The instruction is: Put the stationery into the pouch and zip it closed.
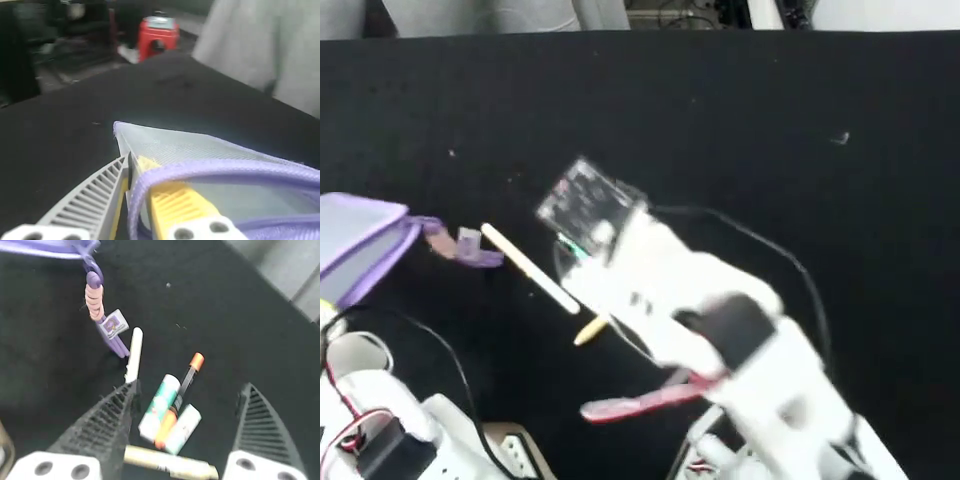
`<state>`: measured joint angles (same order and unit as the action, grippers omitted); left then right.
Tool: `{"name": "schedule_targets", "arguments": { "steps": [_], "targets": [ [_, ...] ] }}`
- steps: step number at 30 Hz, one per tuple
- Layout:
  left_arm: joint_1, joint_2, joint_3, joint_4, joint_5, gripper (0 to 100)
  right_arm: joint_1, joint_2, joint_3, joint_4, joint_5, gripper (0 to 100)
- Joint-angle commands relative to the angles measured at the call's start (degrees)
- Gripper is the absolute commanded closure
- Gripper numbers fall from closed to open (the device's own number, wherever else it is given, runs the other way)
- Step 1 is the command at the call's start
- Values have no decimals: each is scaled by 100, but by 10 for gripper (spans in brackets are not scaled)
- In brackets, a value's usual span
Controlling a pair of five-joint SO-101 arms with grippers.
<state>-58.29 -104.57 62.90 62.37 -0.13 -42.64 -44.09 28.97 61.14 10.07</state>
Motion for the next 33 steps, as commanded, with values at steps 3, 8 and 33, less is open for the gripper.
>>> {"name": "schedule_targets", "arguments": {
  "steps": [3, 8, 33],
  "targets": [
    [-804, 9, 136, -35, -70, 971, -35, 1719, -84, -1310, -914, 698],
    [-1042, 9, 312, -35, -70, 971, -35, 3319, -374, -2163, -1292, 698],
    [-989, 0, 409, 18, -44, 971, 976, 9508, -7240, 1125, -2207, 788]
  ]
}}
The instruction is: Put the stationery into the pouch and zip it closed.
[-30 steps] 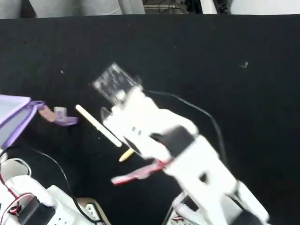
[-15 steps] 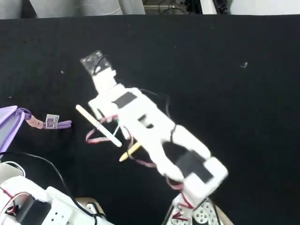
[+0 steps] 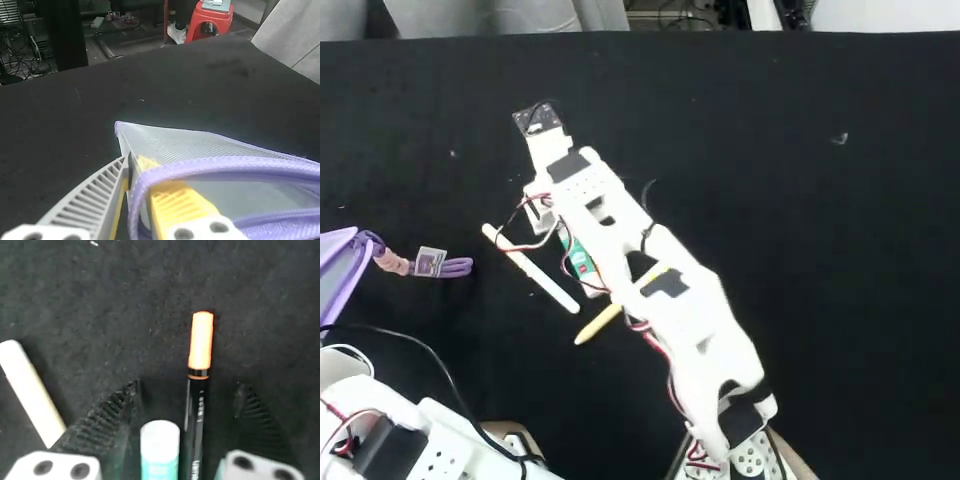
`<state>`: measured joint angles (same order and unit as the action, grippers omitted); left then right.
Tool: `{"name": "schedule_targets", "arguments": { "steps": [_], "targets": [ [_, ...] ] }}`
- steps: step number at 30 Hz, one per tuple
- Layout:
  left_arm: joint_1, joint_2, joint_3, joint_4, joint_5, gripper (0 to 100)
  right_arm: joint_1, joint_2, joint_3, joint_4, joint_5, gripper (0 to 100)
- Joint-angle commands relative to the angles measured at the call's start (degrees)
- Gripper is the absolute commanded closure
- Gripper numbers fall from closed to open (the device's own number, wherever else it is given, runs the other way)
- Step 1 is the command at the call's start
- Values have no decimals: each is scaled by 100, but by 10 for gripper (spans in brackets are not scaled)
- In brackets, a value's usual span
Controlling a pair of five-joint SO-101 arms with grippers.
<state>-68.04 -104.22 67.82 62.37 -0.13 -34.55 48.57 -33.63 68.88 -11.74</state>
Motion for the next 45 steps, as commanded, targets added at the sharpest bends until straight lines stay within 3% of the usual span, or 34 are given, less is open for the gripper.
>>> {"name": "schedule_targets", "arguments": {
  "steps": [1, 7, 11, 18, 27, 41, 45],
  "targets": [
    [-13, -35, -84, 18, -44, 971, 220, 418, -1262, 484, -26, 822],
    [-13, -44, -145, 18, -18, 971, 396, 1411, -2976, 1301, -18, 980],
    [127, -44, -347, 18, 229, 971, 484, 1895, -4207, 1873, -9, 986],
    [1270, -35, -954, 18, 264, 971, 756, 2246, -6299, 2919, -9, 987],
    [2378, -18, -1912, 554, 1011, 971, 1196, 1042, -6211, 3077, -18, 987],
    [4251, -9, -1420, 659, 985, 971, 1213, -1534, -6149, 3262, -26, 988],
    [4637, -9, -1402, 642, 985, 971, 1143, -2519, -5534, 3262, -53, 988]
  ]
}}
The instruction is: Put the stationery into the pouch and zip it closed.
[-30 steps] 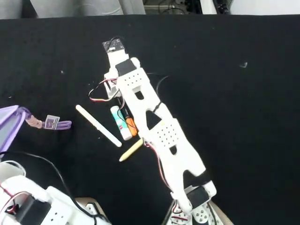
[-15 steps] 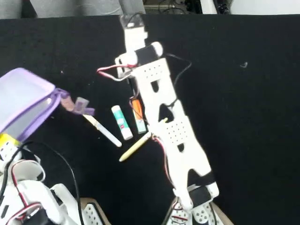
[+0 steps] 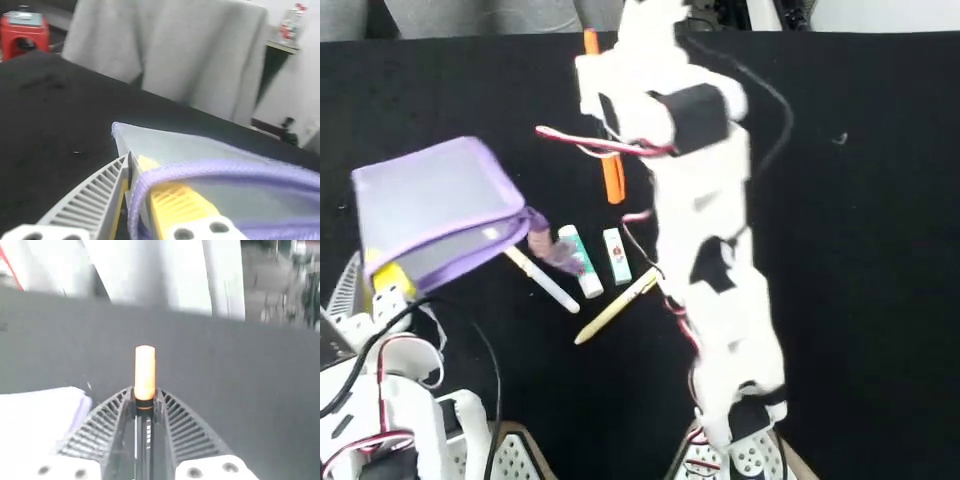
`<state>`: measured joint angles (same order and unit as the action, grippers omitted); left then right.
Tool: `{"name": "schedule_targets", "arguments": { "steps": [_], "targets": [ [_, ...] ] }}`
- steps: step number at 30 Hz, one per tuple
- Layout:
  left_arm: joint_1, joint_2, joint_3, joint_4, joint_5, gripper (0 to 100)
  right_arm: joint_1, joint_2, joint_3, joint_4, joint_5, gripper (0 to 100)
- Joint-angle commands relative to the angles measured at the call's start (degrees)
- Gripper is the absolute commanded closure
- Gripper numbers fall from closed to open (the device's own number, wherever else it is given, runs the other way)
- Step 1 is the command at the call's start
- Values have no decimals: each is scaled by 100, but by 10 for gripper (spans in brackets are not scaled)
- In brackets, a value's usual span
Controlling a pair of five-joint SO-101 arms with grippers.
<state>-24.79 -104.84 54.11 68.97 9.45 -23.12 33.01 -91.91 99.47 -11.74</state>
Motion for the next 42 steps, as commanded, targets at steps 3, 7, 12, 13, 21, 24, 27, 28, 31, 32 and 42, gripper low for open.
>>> {"name": "schedule_targets", "arguments": {
  "steps": [3, 7, 12, 13, 21, 24, 27, 28, 31, 32, 42],
  "targets": [
    [576, 53, -31, -18, 26, 971, -123, -1754, 1200, 185, -53, 988],
    [796, 53, 40, -105, 26, 971, -193, -2747, 2158, 158, -53, 988],
    [822, 519, 180, -308, 62, 971, -211, -3486, 2563, 88, -53, 988],
    [822, 738, 154, -334, 62, 971, -211, -3547, 2563, 79, -53, 988],
    [857, 2743, -892, -70, 62, 971, -325, -3846, 2536, 114, -53, 988],
    [1297, 3279, -1349, 229, 62, 971, -510, -4004, 2563, 123, -18, 988],
    [1710, 3613, -1560, 352, 62, 971, -659, -4127, 2571, 132, -9, 988],
    [1789, 3684, -1569, 352, 62, 971, -712, -4154, 2571, 132, -9, 988],
    [1824, 3815, -1552, 264, 62, 971, -800, -4312, 2571, 141, -9, 988],
    [1815, 3859, -1552, 237, 62, 971, -809, -4382, 2571, 141, -9, 988],
    [1842, 3851, -1244, 53, 62, 971, -800, -5798, 3275, 105, -9, 988]
  ]
}}
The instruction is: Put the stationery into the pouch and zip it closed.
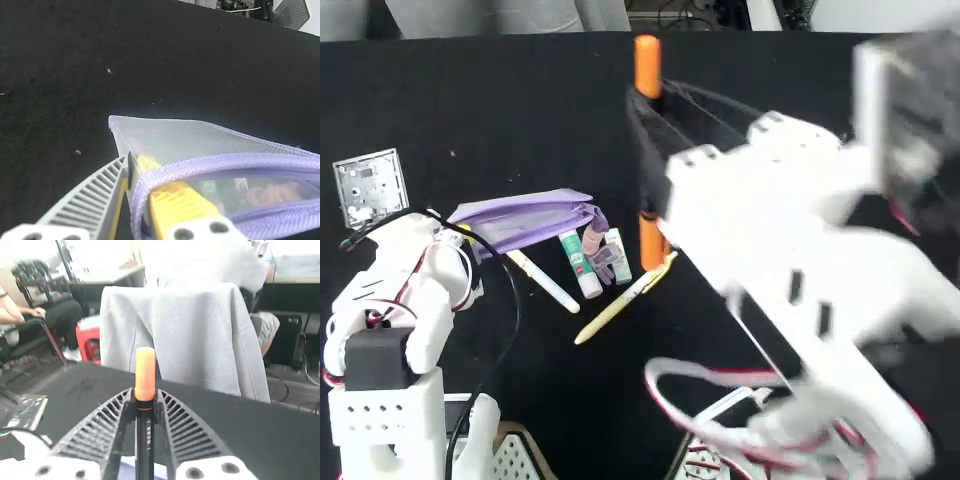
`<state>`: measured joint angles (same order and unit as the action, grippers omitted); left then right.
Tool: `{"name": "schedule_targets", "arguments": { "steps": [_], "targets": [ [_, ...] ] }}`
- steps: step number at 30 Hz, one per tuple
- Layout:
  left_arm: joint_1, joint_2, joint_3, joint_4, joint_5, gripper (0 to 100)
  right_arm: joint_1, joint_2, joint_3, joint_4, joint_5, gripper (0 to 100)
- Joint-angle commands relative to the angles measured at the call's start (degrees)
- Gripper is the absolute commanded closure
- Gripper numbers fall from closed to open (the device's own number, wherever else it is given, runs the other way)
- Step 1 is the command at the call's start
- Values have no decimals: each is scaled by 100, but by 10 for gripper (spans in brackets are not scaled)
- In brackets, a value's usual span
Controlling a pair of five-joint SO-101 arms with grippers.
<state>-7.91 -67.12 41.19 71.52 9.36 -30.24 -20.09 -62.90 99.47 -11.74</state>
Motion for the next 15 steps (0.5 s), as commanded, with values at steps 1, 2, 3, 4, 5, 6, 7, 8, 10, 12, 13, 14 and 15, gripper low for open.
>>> {"name": "schedule_targets", "arguments": {
  "steps": [1, 2, 3, 4, 5, 6, 7, 8, 10, 12, 13, 14, 15],
  "targets": [
    [154, 62, 136, -281, 70, 971, -88, -681, 558, 0, -9, 988],
    [154, 44, 207, -343, 70, 971, -88, -866, 725, -123, -9, 988],
    [154, 44, 233, -378, 70, 971, -88, -1024, 936, -264, -9, 988],
    [163, 44, 242, -387, 70, 971, -88, -1165, 1209, -431, -9, 988],
    [163, 44, 251, -387, 70, 971, -88, -1297, 1552, -598, -9, 988],
    [163, 44, 251, -387, 70, 971, -88, -1411, 1930, -809, -9, 988],
    [163, 44, 251, -387, 70, 971, -88, -1525, 2316, -1037, -9, 988],
    [163, 44, 251, -387, 70, 971, -97, -1657, 2721, -1301, -26, 988],
    [163, 44, 259, -387, 70, 971, -97, -1956, 3600, -1952, -26, 988],
    [163, 44, 277, -378, 70, 971, -97, -2334, 4523, -2716, -18, 988],
    [163, 44, 277, -378, 70, 971, -97, -2545, 4971, -3103, -18, 988],
    [163, 44, 277, -378, 70, 971, -97, -2765, 5402, -3481, -18, 988],
    [163, 44, 277, -378, 70, 971, -97, -3011, 5815, -3859, -18, 988]
  ]
}}
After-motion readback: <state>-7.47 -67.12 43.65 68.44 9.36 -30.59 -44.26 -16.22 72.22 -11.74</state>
